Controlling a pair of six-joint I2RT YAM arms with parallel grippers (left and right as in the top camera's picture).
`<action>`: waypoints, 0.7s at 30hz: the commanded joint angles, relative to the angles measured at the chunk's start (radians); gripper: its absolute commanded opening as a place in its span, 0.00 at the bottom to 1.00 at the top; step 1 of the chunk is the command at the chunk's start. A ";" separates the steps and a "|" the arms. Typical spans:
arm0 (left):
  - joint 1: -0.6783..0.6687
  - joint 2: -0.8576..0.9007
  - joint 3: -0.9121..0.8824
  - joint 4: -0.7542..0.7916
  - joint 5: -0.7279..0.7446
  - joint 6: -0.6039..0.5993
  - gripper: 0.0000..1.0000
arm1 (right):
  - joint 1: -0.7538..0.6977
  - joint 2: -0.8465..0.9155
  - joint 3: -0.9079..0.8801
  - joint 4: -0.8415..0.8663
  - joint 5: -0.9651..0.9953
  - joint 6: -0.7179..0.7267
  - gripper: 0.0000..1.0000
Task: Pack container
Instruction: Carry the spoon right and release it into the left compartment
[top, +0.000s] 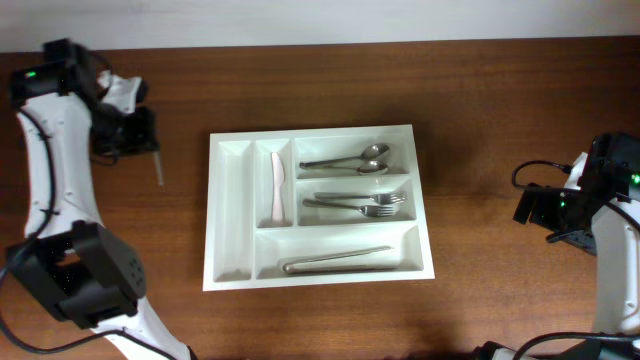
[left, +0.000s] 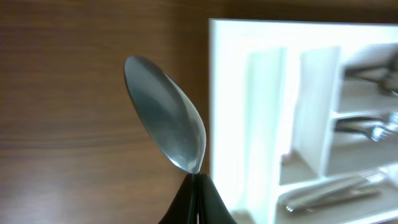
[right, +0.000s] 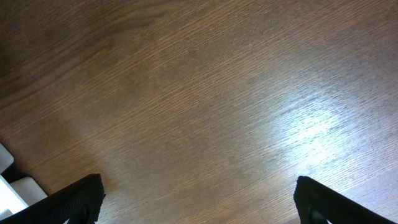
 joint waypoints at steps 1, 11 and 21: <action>-0.076 -0.021 0.008 -0.035 0.029 -0.078 0.02 | -0.005 0.005 0.001 0.003 0.016 -0.004 0.99; -0.217 -0.021 -0.173 0.004 0.028 -0.159 0.02 | -0.005 0.005 0.001 0.003 0.016 -0.004 0.99; -0.277 -0.021 -0.360 0.109 0.020 -0.180 0.02 | -0.005 0.005 0.001 0.003 0.016 -0.004 0.99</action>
